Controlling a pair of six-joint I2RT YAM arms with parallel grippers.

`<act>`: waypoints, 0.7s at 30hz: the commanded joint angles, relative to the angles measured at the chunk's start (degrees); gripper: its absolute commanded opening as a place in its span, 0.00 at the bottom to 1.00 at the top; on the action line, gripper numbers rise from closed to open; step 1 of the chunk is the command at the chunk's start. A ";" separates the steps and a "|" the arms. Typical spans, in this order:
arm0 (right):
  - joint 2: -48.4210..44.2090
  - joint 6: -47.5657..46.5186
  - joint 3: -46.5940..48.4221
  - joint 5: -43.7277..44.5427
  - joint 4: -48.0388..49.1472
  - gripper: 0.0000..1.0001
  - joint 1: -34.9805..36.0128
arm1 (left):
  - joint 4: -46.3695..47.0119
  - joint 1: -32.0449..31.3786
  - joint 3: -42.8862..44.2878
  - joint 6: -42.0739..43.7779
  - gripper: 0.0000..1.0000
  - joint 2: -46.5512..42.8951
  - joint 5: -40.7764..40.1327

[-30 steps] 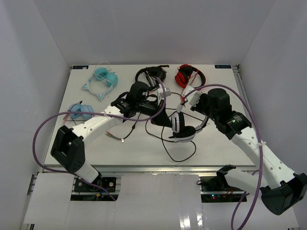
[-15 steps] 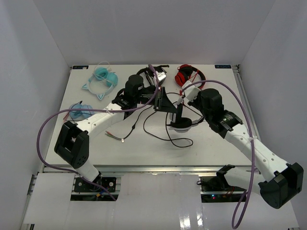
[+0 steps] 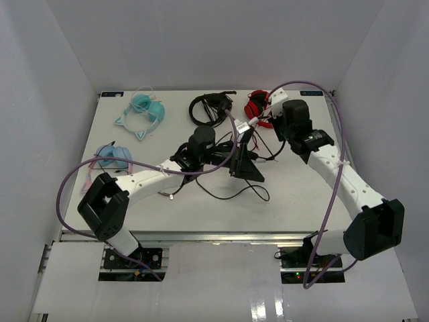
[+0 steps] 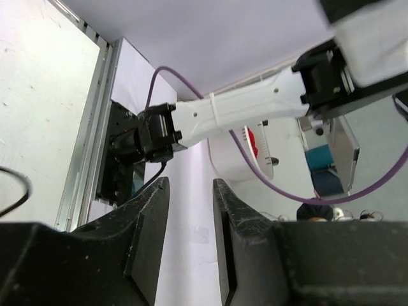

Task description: Wrap the headphones

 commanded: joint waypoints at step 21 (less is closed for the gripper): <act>0.60 25.89 10.09 -32.41 -0.93 0.08 -15.86 | 8.32 -4.12 -40.44 35.15 0.98 -33.88 -31.42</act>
